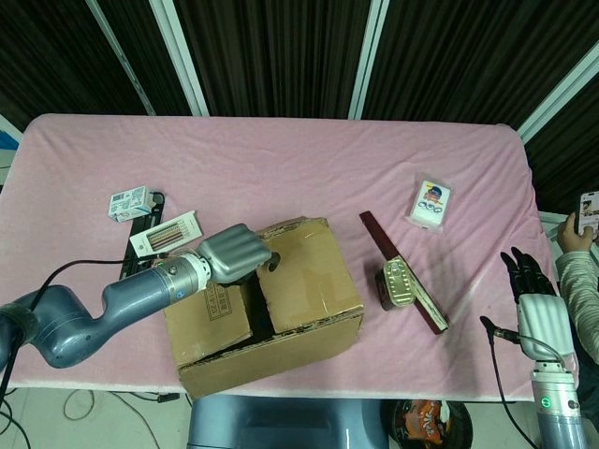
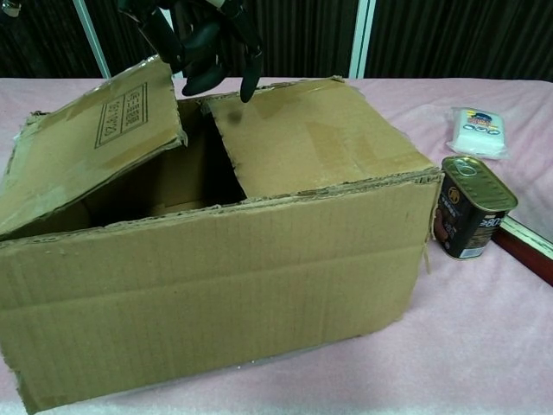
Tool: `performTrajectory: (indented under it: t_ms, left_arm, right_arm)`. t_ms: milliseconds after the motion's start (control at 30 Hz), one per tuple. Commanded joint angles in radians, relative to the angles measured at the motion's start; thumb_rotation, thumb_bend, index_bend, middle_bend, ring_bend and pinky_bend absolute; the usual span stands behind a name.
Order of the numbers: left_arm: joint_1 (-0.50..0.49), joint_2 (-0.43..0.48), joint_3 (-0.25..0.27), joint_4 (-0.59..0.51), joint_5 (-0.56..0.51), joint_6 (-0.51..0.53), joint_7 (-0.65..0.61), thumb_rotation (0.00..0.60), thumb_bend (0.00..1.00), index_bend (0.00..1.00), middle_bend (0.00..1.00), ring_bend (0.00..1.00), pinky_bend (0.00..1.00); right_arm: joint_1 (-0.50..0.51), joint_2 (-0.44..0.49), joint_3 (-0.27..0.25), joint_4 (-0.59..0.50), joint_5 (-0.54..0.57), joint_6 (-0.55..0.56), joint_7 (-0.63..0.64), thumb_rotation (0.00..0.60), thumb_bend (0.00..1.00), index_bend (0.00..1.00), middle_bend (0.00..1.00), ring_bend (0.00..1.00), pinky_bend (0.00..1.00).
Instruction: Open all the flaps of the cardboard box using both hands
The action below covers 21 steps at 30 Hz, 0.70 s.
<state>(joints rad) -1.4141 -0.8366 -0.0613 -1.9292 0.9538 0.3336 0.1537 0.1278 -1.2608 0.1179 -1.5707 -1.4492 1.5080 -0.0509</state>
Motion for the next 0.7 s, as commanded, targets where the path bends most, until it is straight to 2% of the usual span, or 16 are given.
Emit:
performTrajectory:
  t_ms: [33,700]
  left_arm:
    - [0.010,0.027,-0.016,-0.018,0.009,-0.018,-0.027,0.600,1.00,0.34,0.60,0.46,0.52]
    - [0.091,0.178,-0.163,-0.089,0.063,-0.135,-0.234,0.600,1.00,0.34,0.60,0.46,0.53]
  right_arm:
    - [0.000,-0.001,0.001,-0.001,0.000,0.001,0.001,0.600,0.18,0.00,0.00,0.00,0.21]
    - [-0.004,-0.004,0.007,0.000,0.011,-0.007,0.008,0.600,0.18,0.00,0.00,0.00,0.21]
